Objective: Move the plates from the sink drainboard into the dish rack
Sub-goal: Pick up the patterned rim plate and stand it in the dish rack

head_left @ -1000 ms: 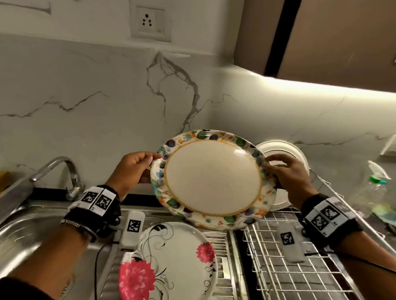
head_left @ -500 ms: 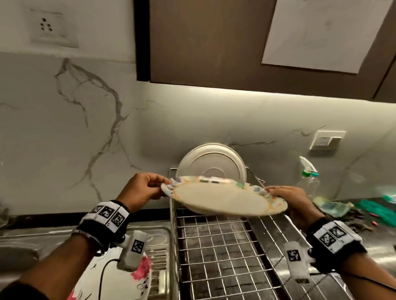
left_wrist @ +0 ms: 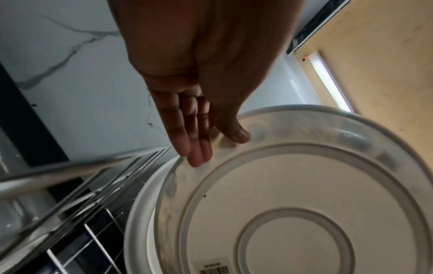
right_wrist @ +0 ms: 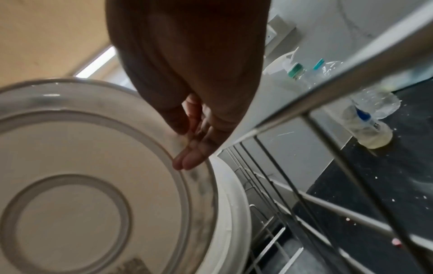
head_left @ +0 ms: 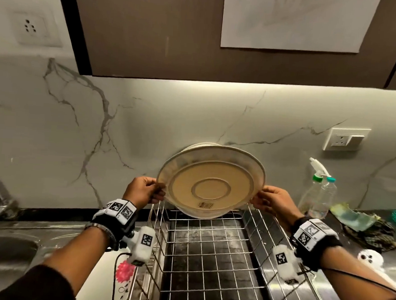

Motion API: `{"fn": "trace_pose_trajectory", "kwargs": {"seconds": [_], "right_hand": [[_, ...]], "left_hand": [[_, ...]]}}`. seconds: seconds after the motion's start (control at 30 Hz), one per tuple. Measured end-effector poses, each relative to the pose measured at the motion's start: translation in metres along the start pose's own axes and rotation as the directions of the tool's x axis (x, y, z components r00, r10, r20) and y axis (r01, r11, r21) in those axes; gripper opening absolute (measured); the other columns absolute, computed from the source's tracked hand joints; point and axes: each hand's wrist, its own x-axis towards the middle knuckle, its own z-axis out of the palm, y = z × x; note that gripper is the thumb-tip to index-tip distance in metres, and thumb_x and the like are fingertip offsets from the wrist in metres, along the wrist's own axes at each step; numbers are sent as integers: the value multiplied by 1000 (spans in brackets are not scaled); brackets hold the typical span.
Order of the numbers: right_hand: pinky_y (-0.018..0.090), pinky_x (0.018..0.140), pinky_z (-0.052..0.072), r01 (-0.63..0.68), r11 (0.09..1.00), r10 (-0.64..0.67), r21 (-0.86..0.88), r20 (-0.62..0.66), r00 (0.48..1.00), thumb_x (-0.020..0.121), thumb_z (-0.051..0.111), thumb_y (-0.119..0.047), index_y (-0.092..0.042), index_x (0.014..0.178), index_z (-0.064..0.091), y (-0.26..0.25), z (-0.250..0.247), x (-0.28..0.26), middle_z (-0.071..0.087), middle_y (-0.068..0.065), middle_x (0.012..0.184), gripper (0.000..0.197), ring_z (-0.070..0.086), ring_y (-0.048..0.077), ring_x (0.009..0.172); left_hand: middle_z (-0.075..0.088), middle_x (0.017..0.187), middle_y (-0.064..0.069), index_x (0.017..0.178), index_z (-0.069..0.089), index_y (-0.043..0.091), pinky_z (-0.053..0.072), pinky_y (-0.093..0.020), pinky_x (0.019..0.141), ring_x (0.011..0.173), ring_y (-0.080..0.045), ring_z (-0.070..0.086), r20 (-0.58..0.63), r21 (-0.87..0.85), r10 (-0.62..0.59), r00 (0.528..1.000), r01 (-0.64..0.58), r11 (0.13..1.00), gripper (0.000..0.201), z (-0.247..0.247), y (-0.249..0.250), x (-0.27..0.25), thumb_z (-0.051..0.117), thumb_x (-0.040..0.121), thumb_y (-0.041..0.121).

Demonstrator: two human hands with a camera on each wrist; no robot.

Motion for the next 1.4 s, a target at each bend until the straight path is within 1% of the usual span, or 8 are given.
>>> {"fn": "trace_pose_trajectory", "kwargs": {"seconds": [0.3, 0.53, 0.73, 0.9, 1.0, 1.1, 1.23, 1.4], "right_hand": [[23, 42, 55, -91, 972, 77, -215, -70, 995, 105, 42, -25, 3, 89, 59, 7, 14, 54, 64, 19, 70, 37, 66, 24, 59], [29, 50, 58, -209, 945, 192, -253, -88, 977, 104, 41, -32, 6, 77, 56, 8, 16, 79, 66, 21, 67, 49, 67, 19, 47], [26, 38, 55, -273, 931, 246, -240, -138, 959, 104, 39, -31, 12, 108, 50, 20, 34, 96, 59, 22, 71, 45, 65, 17, 38], [24, 34, 50, -284, 921, 243, -266, -177, 954, 103, 38, -34, 3, 109, 46, 31, 44, 101, 56, 15, 70, 38, 65, 21, 46], [28, 43, 55, -277, 911, 217, -305, -215, 952, 102, 36, -38, 4, 108, 51, 39, 49, 104, 58, 14, 67, 45, 68, 29, 62], [39, 65, 60, -265, 892, 174, -366, -263, 949, 103, 34, -40, 1, 95, 52, 41, 51, 102, 64, 15, 70, 45, 73, 37, 81], [50, 78, 61, -277, 850, 140, -449, -316, 938, 101, 32, -45, 1, 71, 56, 52, 49, 111, 73, 25, 82, 60, 74, 39, 81], [50, 88, 57, -304, 781, 113, -545, -355, 928, 76, 20, -65, 5, 104, 68, 103, 27, 168, 73, 26, 103, 89, 71, 40, 95]], "left_hand": [[67, 52, -4, 64, 67, 13, 54, -28, 60, 57, -25, 65, -152, 91, -109, 982, 124, 988, 27, 22, -16, 45, 65, 89, 21], [64, 58, -7, 67, 65, 8, 57, -31, 61, 57, -24, 64, -171, 70, -176, 969, 191, 979, 29, 27, -16, 62, 63, 90, 25], [68, 59, -10, 73, 70, 4, 61, -35, 70, 56, -26, 66, -223, 195, -191, 956, 236, 952, 32, 27, -15, 70, 65, 88, 32], [74, 61, -7, 70, 73, 6, 60, -36, 77, 65, -24, 74, -239, 334, -143, 960, 220, 917, 39, 28, -16, 73, 64, 84, 41], [72, 58, -4, 65, 70, 8, 60, -36, 75, 64, -23, 72, -254, 454, -94, 963, 204, 867, 40, 33, -17, 74, 63, 83, 43], [75, 73, -9, 72, 71, 10, 58, -38, 77, 74, -29, 71, -263, 565, -70, 962, 213, 797, 36, 40, -15, 73, 63, 83, 43], [72, 93, -18, 88, 70, 4, 54, -35, 76, 87, -37, 67, -268, 701, -60, 962, 237, 673, 39, 50, -9, 70, 59, 88, 41], [67, 106, -22, 104, 65, 2, 50, -39, 78, 98, -39, 64, -227, 791, -48, 973, 213, 574, 35, 60, -12, 70, 51, 95, 34]]}}
